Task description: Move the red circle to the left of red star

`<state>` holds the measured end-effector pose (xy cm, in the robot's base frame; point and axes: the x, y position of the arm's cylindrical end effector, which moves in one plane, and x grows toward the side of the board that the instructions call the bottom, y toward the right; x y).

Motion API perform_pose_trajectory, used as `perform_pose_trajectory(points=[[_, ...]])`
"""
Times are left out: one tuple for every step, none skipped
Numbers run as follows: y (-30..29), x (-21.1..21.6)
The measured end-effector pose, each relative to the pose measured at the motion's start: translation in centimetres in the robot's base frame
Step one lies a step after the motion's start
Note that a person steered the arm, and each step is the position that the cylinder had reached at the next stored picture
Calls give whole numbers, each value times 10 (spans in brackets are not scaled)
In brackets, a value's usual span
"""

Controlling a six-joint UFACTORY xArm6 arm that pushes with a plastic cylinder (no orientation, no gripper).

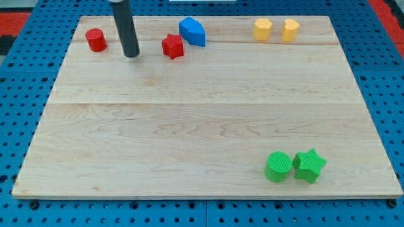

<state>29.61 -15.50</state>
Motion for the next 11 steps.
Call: perform_pose_trajectory(points=[[-6,-63],[-85,-79],[-150,-64],[-150,-40],[-130,-5],[-111,-26],[-104,-32],[-48,-38],[11,-38],[-30,-47],[-40,-32]])
